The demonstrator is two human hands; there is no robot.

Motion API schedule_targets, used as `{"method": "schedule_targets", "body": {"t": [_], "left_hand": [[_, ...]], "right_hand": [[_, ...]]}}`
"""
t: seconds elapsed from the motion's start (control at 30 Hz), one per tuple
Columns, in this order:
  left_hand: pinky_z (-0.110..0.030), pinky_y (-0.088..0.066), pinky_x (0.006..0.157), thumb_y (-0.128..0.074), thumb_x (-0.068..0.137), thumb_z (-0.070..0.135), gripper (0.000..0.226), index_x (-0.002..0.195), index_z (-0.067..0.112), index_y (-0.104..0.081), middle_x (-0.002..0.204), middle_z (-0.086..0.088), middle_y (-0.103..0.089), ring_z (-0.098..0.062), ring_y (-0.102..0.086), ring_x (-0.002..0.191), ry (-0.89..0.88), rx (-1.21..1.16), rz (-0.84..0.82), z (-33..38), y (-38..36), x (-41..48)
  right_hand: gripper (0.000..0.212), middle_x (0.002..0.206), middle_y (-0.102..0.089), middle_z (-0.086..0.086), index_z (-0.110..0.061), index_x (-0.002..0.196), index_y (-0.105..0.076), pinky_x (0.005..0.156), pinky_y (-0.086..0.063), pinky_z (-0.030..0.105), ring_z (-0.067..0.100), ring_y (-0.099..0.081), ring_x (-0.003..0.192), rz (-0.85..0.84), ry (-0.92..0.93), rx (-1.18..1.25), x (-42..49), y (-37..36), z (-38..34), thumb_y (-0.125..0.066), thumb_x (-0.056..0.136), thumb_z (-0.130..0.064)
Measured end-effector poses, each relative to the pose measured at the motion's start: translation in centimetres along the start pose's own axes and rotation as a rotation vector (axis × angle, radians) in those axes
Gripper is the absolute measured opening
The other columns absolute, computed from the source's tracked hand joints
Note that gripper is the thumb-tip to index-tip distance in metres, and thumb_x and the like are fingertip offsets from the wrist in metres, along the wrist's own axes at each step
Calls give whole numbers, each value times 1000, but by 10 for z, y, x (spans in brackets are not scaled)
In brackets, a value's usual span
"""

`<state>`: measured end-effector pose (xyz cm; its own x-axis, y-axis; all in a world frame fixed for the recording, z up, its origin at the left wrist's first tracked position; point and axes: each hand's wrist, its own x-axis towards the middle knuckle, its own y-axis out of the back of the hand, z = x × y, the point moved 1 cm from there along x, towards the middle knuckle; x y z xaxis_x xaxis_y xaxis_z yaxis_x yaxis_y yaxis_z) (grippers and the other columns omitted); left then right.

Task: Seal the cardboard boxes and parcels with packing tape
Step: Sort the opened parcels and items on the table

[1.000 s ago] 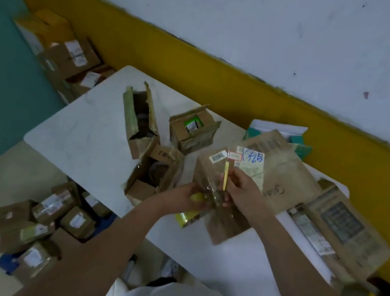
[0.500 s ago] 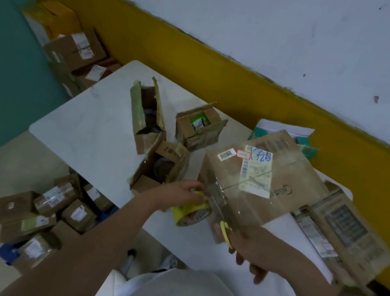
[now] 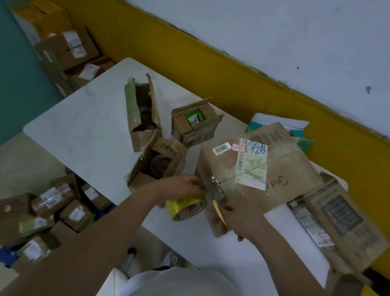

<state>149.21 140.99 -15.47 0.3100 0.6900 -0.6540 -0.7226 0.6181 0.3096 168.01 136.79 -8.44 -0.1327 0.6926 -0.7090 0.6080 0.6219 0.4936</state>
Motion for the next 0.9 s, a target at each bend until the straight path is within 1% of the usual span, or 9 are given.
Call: {"method": "schedule_targets", "body": {"t": [0.1, 0.17, 0.3, 0.4, 0.47, 0.53, 0.6, 0.7, 0.9], "left_hand": [[-28, -57, 68, -61, 96, 31, 26, 120, 22, -63, 104, -6, -67, -12, -68, 74, 11, -69, -70, -2, -1, -5], [-31, -57, 60, -59, 97, 21, 22, 115, 8, -62, 84, -16, -71, -23, -68, 61, 22, -190, -123, -6, -2, -12], [-32, -56, 56, -60, 97, 17, 19, 106, 0, -62, 77, -19, -69, -26, -68, 59, 78, -185, -76, -29, -8, -14], [-38, -57, 56, -61, 96, 10, 9, 96, 1, -59, 79, -26, -65, -32, -67, 59, 171, -324, -47, -51, -23, -14], [-38, -57, 53, -61, 96, 7, 7, 96, 1, -57, 79, -27, -62, -31, -67, 57, 199, -422, -24, -62, -38, -15], [-37, -58, 53, -60, 97, 6, 7, 99, 1, -56, 76, -27, -63, -31, -67, 57, 206, -460, -66, -67, -58, -16], [-37, -59, 56, -61, 96, 4, 9, 102, 1, -56, 73, -25, -67, -32, -67, 59, 221, -463, -148, -72, -82, -14], [-37, -59, 56, -61, 94, -1, 9, 102, 0, -56, 73, -23, -68, -32, -68, 59, 256, -462, -223, -75, -119, -10], [-35, -57, 57, -50, 95, -6, 16, 107, 4, -54, 84, -26, -66, -31, -68, 60, 315, -407, -283, -57, -179, 3]], "right_hand": [[45, 62, -69, -3, -14, 72, -71, 40, -39, 17, 5, -50, 42, 79, 92, -95, -2, -8, 18, -60, 90, -55], [51, 62, -67, 0, -14, 68, -70, 45, -40, 19, 5, -50, 45, 136, 131, -218, 0, -19, 23, -60, 87, -61], [47, 57, -56, 1, -18, 65, -54, 51, -47, 26, 15, -61, 53, 1, 42, -140, 2, -42, 33, -58, 90, -57], [24, 99, -66, 5, -25, 101, -48, 58, -48, 24, 11, -61, 71, -79, 39, -176, 9, -56, 59, -49, 97, -50], [37, 116, -64, 8, -22, 115, -56, 73, -49, 28, 22, -64, 90, -53, 87, -270, 13, -65, 88, -43, 98, -53], [67, 106, -65, 12, -11, 109, -65, 82, -51, 31, 29, -64, 97, -68, 128, -376, 24, -79, 131, -34, 90, -69], [70, 113, -62, 8, -10, 114, -61, 88, -50, 30, 24, -62, 106, -120, 9, -413, 28, -81, 174, -49, 81, -71], [57, 122, -60, 5, -11, 120, -57, 88, -48, 29, 21, -59, 112, 15, -152, -357, 26, -67, 225, -65, 83, -54], [55, 126, -49, 17, -6, 129, -50, 95, -49, 38, 35, -55, 116, 213, -351, -122, 44, -60, 293, -62, 90, -42]]}}
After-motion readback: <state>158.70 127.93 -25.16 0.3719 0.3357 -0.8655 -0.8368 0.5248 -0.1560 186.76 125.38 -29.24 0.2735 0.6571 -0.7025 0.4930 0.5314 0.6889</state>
